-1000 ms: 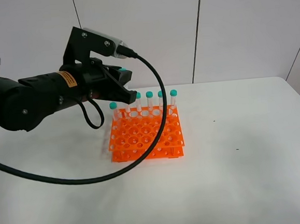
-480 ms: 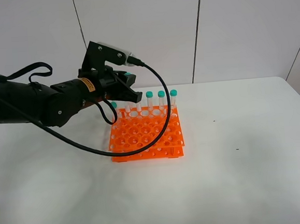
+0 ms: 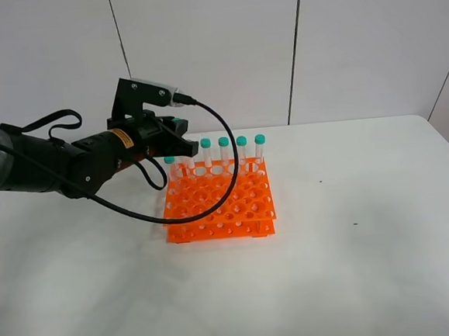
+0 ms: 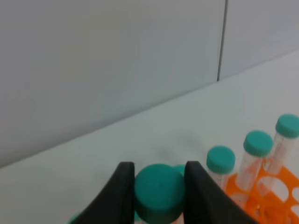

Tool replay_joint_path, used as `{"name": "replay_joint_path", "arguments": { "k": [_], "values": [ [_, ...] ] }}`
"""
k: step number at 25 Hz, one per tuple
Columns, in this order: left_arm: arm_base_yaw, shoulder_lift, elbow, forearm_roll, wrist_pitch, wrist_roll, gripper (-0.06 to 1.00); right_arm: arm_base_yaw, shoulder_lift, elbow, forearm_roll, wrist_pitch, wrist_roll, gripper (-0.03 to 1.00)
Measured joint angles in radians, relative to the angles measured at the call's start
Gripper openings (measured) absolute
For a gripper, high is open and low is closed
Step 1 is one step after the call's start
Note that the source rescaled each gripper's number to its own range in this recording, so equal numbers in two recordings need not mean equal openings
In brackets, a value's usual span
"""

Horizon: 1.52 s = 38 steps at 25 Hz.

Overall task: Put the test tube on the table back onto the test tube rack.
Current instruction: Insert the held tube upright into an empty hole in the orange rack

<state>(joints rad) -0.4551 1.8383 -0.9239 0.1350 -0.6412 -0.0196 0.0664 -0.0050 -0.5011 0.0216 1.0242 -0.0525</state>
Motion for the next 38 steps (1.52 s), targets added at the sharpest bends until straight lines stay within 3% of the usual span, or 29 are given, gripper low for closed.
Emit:
{"name": "replay_joint_path", "arguments": {
  "k": [38],
  "values": [
    [-0.002,0.165,-0.002,0.001,-0.121,-0.014,0.0,0.0,-0.002,0.0,0.003,0.0,0.0,0.91]
  ]
}}
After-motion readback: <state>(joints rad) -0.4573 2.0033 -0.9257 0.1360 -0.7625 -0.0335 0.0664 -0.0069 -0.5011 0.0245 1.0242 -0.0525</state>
